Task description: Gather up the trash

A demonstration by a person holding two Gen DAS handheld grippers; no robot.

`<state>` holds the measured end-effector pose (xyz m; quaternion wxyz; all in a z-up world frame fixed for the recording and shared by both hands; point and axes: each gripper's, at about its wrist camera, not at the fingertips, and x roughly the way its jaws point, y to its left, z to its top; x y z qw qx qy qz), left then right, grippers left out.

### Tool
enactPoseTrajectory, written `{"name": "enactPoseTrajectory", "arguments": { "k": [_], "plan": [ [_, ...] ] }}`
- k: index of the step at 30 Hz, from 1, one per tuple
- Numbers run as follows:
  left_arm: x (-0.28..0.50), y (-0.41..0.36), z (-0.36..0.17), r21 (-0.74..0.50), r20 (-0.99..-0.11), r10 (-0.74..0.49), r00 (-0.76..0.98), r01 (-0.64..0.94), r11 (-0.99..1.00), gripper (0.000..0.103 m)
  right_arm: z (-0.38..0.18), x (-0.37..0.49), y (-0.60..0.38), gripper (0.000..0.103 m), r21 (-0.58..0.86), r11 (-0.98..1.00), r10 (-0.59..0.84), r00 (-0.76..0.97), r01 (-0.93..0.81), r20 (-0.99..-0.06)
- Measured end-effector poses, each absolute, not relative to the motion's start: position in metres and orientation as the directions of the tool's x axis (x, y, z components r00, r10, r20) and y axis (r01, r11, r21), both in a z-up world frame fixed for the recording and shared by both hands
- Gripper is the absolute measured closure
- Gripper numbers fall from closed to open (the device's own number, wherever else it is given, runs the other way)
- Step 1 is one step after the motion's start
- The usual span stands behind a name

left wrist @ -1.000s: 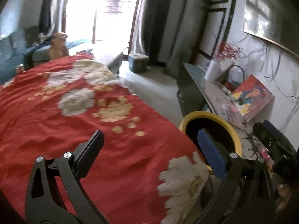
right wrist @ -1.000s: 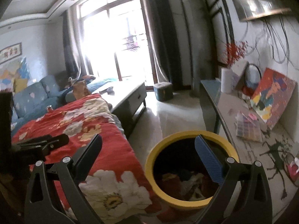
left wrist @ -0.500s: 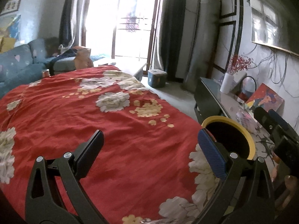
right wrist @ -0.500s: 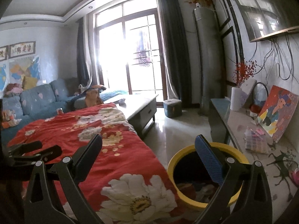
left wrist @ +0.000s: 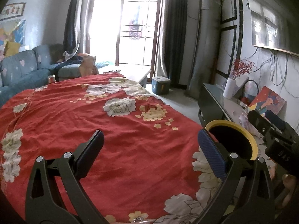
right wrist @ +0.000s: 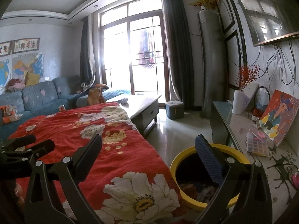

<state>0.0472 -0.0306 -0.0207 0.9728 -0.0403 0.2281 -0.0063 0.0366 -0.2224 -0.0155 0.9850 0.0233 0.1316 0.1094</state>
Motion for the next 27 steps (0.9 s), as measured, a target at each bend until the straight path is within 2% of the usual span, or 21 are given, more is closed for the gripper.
{"name": "enactPoseTrajectory", "arguments": {
  "k": [27],
  "plan": [
    [0.0458, -0.0333, -0.0208, -0.079, -0.442, -0.035, 0.896, 0.000, 0.997, 0.011, -0.0187, 0.0376, -0.2230, 0.006, 0.080, 0.977, 0.214, 0.941, -0.199, -0.261]
  ]
}}
